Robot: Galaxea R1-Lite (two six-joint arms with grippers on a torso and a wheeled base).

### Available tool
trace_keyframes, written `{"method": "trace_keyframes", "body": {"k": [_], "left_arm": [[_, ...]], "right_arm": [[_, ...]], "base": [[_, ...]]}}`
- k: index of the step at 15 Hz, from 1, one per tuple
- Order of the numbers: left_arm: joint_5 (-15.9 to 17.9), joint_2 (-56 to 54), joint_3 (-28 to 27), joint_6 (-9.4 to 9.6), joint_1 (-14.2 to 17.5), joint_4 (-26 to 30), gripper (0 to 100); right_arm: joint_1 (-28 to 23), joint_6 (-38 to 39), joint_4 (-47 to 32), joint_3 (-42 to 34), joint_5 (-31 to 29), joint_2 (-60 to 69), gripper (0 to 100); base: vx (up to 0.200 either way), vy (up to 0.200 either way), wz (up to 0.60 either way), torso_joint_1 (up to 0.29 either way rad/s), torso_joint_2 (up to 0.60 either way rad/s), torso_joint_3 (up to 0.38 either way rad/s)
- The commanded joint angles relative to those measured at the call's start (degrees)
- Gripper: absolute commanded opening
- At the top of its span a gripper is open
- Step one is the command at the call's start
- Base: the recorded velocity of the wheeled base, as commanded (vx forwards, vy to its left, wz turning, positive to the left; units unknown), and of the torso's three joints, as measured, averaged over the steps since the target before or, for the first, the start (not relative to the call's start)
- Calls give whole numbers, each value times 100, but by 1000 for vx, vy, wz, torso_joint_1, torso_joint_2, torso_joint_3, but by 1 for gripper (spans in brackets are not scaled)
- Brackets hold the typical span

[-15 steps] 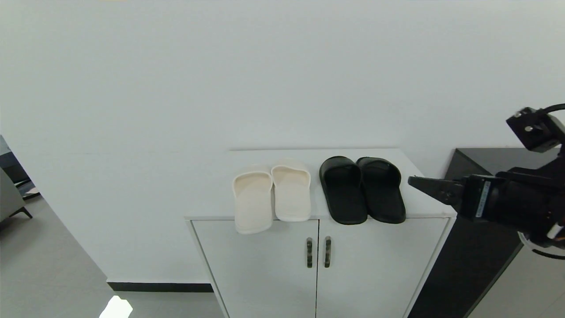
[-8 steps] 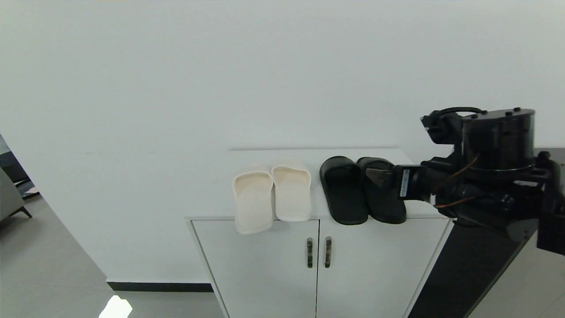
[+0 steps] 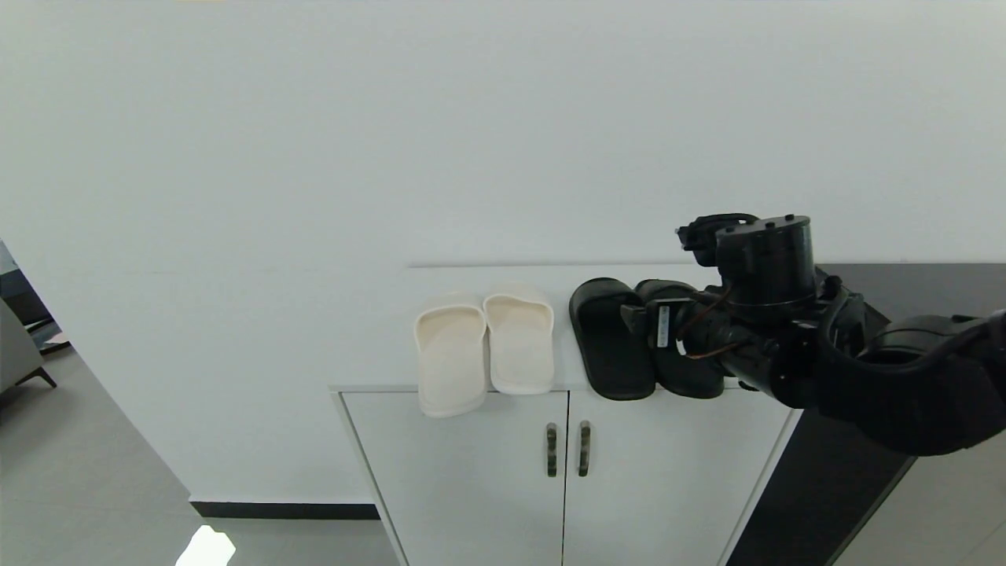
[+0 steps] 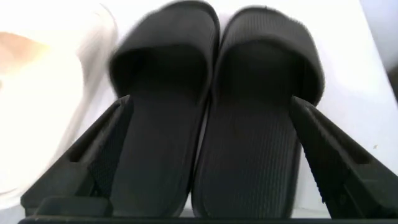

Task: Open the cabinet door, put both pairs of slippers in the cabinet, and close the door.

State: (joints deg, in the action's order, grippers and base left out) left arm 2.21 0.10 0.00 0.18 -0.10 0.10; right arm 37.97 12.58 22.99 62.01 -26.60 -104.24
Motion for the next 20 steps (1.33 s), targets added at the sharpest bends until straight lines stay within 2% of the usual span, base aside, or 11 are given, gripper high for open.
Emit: {"method": "trace_keyframes", "body": {"k": [1, 4, 10, 16, 17, 20], "left_arm": [[-1, -1, 0, -1, 1, -1, 0], [-1, -1, 0, -1, 1, -1, 0], [-1, -1, 0, -1, -8, -1, 0], [-1, -1, 0, -1, 1, -1, 0], [-1, -1, 0, -1, 1, -1, 0], [-1, -1, 0, -9, -8, -1, 0]], "right_arm": [[0, 16, 21, 48, -144, -316, 100], [-27, 25, 21, 267, -205, -527, 100], [-282, -1, -5, 1199, -179, -1397, 100], [-581, -19, -23, 1586, -65, -1749, 100], [-589, -63, -23, 1595, -21, -1740, 0], [-589, -195, -23, 1709, -21, -1731, 0]], "base": [[0, 0, 0, 0, 0, 0], [0, 0, 0, 0, 0, 0], [0, 0, 0, 0, 0, 0], [0, 0, 0, 0, 0, 0], [0, 0, 0, 0, 0, 0], [0, 0, 0, 0, 0, 0]]}}
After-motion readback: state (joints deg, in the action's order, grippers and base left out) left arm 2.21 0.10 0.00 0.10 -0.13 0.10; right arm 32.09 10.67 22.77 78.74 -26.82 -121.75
